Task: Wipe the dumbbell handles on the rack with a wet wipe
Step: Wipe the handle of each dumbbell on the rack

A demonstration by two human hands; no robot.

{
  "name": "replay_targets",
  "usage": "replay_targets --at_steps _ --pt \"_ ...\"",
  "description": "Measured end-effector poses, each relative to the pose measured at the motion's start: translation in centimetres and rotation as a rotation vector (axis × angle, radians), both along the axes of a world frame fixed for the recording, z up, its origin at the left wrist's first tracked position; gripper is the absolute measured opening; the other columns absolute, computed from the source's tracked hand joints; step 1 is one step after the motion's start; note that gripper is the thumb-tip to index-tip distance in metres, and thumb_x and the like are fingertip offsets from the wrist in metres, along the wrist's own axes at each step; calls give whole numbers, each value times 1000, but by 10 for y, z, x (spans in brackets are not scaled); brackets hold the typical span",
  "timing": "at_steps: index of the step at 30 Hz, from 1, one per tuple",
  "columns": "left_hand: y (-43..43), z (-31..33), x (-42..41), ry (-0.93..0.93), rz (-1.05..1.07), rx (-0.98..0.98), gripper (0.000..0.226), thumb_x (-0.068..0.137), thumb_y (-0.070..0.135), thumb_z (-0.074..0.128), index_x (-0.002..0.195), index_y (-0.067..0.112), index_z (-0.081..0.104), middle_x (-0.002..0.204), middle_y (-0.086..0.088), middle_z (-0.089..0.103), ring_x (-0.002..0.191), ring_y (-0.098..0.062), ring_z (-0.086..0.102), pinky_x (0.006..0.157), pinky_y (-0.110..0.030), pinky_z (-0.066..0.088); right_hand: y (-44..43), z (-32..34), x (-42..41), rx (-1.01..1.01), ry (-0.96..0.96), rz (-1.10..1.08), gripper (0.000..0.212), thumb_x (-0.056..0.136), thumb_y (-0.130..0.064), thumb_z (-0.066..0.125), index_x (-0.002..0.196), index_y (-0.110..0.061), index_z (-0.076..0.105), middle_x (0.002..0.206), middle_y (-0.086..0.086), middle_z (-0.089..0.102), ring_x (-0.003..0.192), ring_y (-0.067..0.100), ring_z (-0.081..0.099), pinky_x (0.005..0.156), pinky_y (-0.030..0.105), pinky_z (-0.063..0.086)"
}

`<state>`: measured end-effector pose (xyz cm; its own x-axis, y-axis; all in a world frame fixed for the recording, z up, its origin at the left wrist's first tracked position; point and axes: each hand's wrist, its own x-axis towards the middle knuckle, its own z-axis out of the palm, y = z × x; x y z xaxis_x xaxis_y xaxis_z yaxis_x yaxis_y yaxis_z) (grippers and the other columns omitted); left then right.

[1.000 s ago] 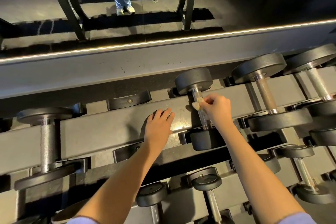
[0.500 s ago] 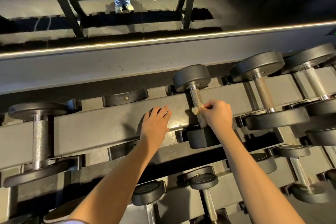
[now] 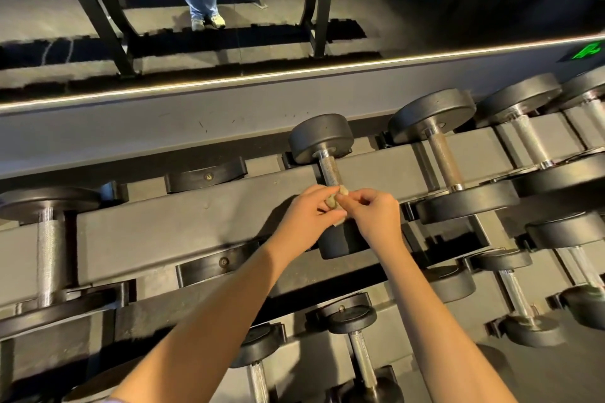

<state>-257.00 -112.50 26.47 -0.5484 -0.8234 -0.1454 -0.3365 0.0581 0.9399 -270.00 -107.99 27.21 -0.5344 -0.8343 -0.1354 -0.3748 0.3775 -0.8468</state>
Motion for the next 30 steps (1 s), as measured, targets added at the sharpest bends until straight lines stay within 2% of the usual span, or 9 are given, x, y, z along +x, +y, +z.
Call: replay_targets --at_steps 2,6,8,12,18,21,23,26,30 --pt "1 1 -10 20 72 -6 46 84 12 70 128 12 58 109 4 56 96 -8 60 90 -19 48 1 1 -2 -48 -60 21 19 86 -24 70 74 -10 74 66 7 69 62 13 59 59 25 45" --pt "-5 0 -14 0 198 -89 25 83 13 71 108 13 69 91 10 60 79 8 56 73 -8 47 6 3 -9 -70 -178 61 36 95 -19 54 72 6 67 62 17 57 60 11 48 61 27 38" --pt "-13 0 -14 -2 273 -99 20 85 13 69 105 14 69 86 15 58 76 11 54 69 -2 42 11 0 -7 -64 -179 57 24 97 -17 50 93 -9 72 82 4 69 76 3 59 74 19 43" --pt "-38 -3 -19 -33 436 -212 19 88 16 65 107 18 67 99 7 62 84 4 55 71 -6 42 16 -20 3 52 278 3 34 99 -29 46 127 -16 59 123 -1 62 118 15 50 88 24 35" --pt "-37 -15 -39 -107 215 -324 24 90 12 63 112 6 66 105 3 54 85 1 51 81 -5 40 13 -27 2 10 355 -8 42 97 -38 36 119 -15 64 116 1 66 112 19 52 79 22 31" --pt "-18 -31 -35 -102 130 -388 34 89 3 61 123 8 61 117 -1 53 107 -12 54 99 -28 45 15 -28 3 -12 372 -24 39 97 -35 37 114 -15 66 110 2 67 107 21 54 76 24 32" --pt "-16 -35 -31 -171 90 -448 44 88 3 61 130 14 57 125 -2 52 118 -15 46 104 -27 38 14 -28 3 -9 360 -22 31 100 -29 42 113 -15 67 109 1 67 106 19 54 76 24 31" --pt "-25 -31 -33 -227 150 -549 35 87 10 65 122 16 64 117 0 54 112 -14 43 93 -18 34 15 -26 3 8 352 -25 29 100 -28 43 112 -16 67 108 -1 66 106 16 52 76 24 30" --pt "-24 -30 -41 -184 251 -486 23 91 12 61 113 9 68 101 -1 54 94 -17 53 83 -33 48 16 -25 3 -3 340 -41 28 99 -27 43 108 -16 67 104 -1 66 103 15 52 74 23 29"
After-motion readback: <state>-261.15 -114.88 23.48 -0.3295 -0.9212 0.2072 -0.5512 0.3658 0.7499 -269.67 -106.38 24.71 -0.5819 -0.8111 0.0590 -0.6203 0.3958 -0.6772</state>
